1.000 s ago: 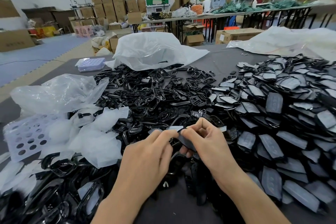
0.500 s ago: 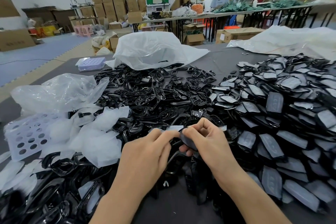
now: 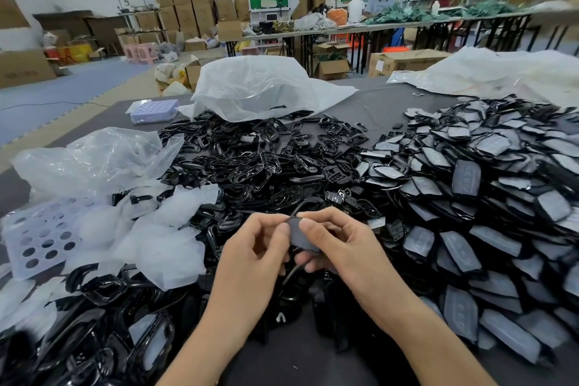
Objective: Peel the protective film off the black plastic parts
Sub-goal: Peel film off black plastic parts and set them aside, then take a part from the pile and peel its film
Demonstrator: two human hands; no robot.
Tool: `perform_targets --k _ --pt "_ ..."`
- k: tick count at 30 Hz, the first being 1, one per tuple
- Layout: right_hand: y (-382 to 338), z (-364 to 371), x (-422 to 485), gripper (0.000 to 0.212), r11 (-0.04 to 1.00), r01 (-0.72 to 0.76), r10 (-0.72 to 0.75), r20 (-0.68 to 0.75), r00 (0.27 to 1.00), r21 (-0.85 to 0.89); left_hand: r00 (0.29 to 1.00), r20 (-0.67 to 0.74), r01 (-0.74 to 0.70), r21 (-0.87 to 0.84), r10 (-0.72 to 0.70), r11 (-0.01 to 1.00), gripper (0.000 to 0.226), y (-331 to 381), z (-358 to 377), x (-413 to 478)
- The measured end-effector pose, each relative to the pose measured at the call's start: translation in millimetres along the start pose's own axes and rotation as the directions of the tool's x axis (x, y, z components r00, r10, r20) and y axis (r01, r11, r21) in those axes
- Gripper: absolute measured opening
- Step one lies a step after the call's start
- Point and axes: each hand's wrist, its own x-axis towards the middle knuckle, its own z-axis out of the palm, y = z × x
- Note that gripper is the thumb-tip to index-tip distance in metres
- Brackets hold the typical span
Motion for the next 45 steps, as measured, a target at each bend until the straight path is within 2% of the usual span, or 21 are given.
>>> perform_targets --k 3,6,8,11,13,15,16,17,20,22,24,27,28,29,33,34,35,37,38,42,45 --pt "3 -1 -2 0.026 0.988 0.031 -0.025 0.044 0.999 -0.152 0.998 -0.055 0.005 -0.004 -0.005 1.000 0.013 -3 -5 4" --pt "3 -2 -6 0.029 0.987 0.014 0.000 0.087 0.996 -0.161 0.999 -0.049 0.003 -0.005 -0.003 1.000 0.016 -4 -4 3" --pt "-6 -8 -5 0.030 0.989 0.024 -0.016 0.056 0.998 -0.146 1.000 -0.016 -0.007 -0.023 0.007 1.000 0.019 -4 -1 1" --pt "-41 -39 8 0.031 0.983 0.148 -0.166 -0.202 0.965 -0.105 0.996 0.046 -0.080 0.063 0.077 0.995 0.022 -6 1 -4" --pt "-71 -68 21 0.052 0.970 0.229 -0.240 -0.440 0.865 -0.078 0.985 0.097 -0.162 0.208 0.144 0.965 0.022 -10 1 -6" --pt "-87 -86 24 0.078 0.968 0.234 -0.245 -0.572 0.783 -0.094 0.960 0.177 -0.272 0.403 0.217 0.874 0.020 -14 1 -9" --pt "-88 -90 23 0.082 0.969 0.217 -0.245 -0.596 0.765 -0.120 0.938 0.227 -0.343 0.515 0.261 0.786 0.026 -15 1 -10" --pt "-84 -89 21 0.080 0.968 0.191 -0.249 -0.593 0.766 -0.160 0.918 0.281 -0.396 0.603 0.280 0.693 0.036 -18 2 -11" --pt "-54 -67 9 0.060 0.932 0.135 -0.284 -0.446 0.849 -0.337 0.908 0.350 -0.420 0.768 0.233 0.484 0.056 -21 4 -11" --pt "-30 -47 6 0.045 0.817 0.125 -0.348 -0.308 0.885 -0.563 0.915 0.336 -0.401 0.819 0.223 0.410 0.052 -26 4 -7" --pt "-9 -31 7 0.038 0.598 0.146 -0.399 -0.135 0.907 -0.788 0.936 0.285 -0.348 0.839 0.209 0.418 0.045 -28 2 0" --pt "19 -23 11 0.041 0.229 0.148 -0.248 0.089 0.965 -0.962 0.957 0.204 -0.277 0.855 0.206 0.438 0.030 -27 0 8" --pt "26 -23 10 0.043 0.127 0.145 -0.195 0.119 0.974 -0.981 0.959 0.181 -0.266 0.845 0.219 0.463 0.029 -28 -2 9" --pt "29 -24 9 0.043 0.083 0.142 -0.173 0.126 0.977 -0.986 0.959 0.157 -0.260 0.824 0.238 0.504 0.029 -28 -3 9" --pt "29 -22 7 0.041 0.164 0.172 -0.239 0.130 0.962 -0.971 0.988 0.011 -0.134 0.565 0.155 0.814 0.030 -29 -11 11" --pt "28 -21 7 0.044 0.224 0.185 -0.259 0.124 0.958 -0.957 0.992 0.013 -0.117 0.478 0.127 0.870 0.029 -27 -11 11" --pt "26 -19 6 0.047 0.341 0.198 -0.271 0.105 0.957 -0.919 0.993 0.031 -0.113 0.401 0.110 0.909 0.029 -24 -11 10" --pt "21 -13 3 0.045 0.650 0.210 -0.249 0.056 0.967 -0.731 0.990 0.115 -0.110 0.290 0.080 0.951 0.034 -18 -7 7" --pt "19 -9 2 0.038 0.751 0.206 -0.228 0.046 0.973 -0.628 0.984 0.163 -0.116 0.272 0.073 0.955 0.038 -15 -4 5" --pt "12 -3 0 0.019 0.840 0.210 -0.243 -0.002 0.970 -0.500 0.973 0.217 -0.142 0.299 0.078 0.944 0.052 -15 4 0" --pt "8 -8 1 0.018 0.857 0.202 -0.276 -0.091 0.957 -0.474 0.977 0.199 -0.134 0.315 0.072 0.940 0.045 -14 1 0"
